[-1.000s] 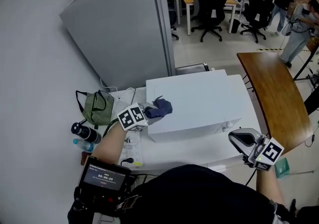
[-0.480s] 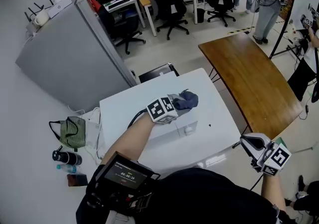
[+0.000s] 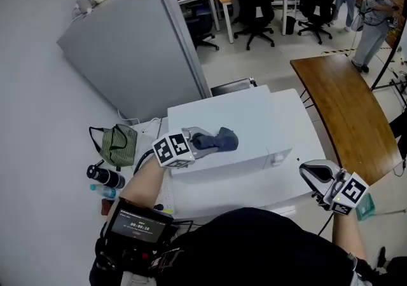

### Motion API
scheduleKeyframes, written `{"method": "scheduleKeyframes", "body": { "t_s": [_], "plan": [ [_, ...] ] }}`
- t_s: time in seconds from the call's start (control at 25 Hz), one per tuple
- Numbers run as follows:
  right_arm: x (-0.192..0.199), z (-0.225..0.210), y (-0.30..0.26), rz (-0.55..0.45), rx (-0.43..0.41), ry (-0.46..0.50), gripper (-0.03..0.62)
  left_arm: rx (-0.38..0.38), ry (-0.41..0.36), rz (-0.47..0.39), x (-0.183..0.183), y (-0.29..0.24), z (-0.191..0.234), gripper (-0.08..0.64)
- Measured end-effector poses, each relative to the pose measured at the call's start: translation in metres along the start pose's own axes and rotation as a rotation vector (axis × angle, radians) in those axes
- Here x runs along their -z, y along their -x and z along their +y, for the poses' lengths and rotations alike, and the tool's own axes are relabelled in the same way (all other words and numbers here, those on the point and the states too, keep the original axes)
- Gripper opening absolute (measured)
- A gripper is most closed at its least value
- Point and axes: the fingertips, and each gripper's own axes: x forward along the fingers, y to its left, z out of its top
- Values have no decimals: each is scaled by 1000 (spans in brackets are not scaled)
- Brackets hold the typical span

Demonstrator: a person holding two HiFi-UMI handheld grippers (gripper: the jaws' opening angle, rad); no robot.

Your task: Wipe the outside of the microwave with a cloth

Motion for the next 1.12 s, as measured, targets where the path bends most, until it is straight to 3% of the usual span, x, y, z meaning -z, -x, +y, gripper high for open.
{"method": "scheduleKeyframes", "body": {
  "t_s": [0.2,0.32,0.4,0.64,1.0,1.12],
  "plan": [
    [-13,56,-90,1,-140,33,6,-33,62,94,117,91,-30,57],
    [-22,80,-113,-12,-181,29,6,-2,76,114,144,100,-48,57],
    [-26,85,-114,-26,-182,20,6,10,59,107,142,88,-52,57],
    [-7,45,-58,10,-64,5,6,106,-61,106,74,10,-50,57],
    [31,-53,135,24,231,-72,6,305,-180,22,-102,-185,-39,57],
    [32,-70,181,12,297,-88,6,353,-215,29,-148,-230,-51,57]
  ]
}}
